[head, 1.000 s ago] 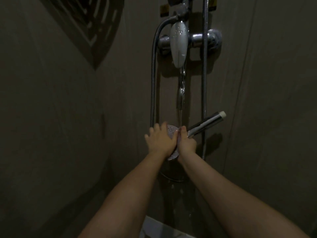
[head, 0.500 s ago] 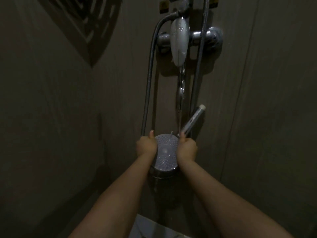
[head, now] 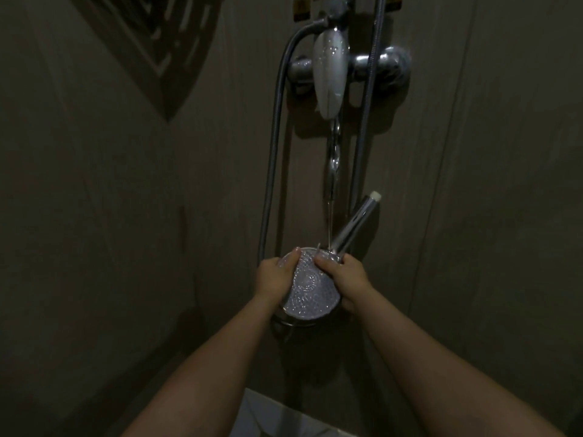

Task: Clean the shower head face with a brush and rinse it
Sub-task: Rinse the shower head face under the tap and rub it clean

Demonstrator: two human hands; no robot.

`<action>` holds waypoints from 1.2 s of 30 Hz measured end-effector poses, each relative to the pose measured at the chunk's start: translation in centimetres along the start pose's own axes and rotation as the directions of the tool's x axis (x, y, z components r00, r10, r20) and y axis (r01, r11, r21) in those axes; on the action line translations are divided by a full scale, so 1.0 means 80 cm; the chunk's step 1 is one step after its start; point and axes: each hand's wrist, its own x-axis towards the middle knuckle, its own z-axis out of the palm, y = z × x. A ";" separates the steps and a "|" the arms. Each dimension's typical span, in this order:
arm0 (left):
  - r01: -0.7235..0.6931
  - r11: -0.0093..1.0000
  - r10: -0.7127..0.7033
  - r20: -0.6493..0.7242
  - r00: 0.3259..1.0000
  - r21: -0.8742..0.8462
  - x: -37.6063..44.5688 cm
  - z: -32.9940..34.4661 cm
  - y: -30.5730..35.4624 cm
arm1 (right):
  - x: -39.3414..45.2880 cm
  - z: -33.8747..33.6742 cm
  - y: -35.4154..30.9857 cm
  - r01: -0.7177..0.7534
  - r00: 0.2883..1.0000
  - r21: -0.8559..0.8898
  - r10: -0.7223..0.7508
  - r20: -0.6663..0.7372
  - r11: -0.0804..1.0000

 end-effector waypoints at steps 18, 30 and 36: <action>0.478 0.465 -0.209 0.433 0.877 -0.745 -0.022 0.018 0.026 | -0.004 -0.017 -0.024 0.422 0.906 -0.572 -0.330 0.264 0.703; 0.217 0.587 -0.207 0.115 0.972 -0.780 -0.015 0.023 0.032 | -0.043 -0.021 -0.037 -0.148 0.901 -0.381 0.283 0.328 0.912; 0.300 0.666 -0.350 0.069 0.934 -0.683 -0.010 0.041 0.040 | -0.044 -0.001 -0.025 0.239 0.971 -0.763 -0.126 0.204 0.600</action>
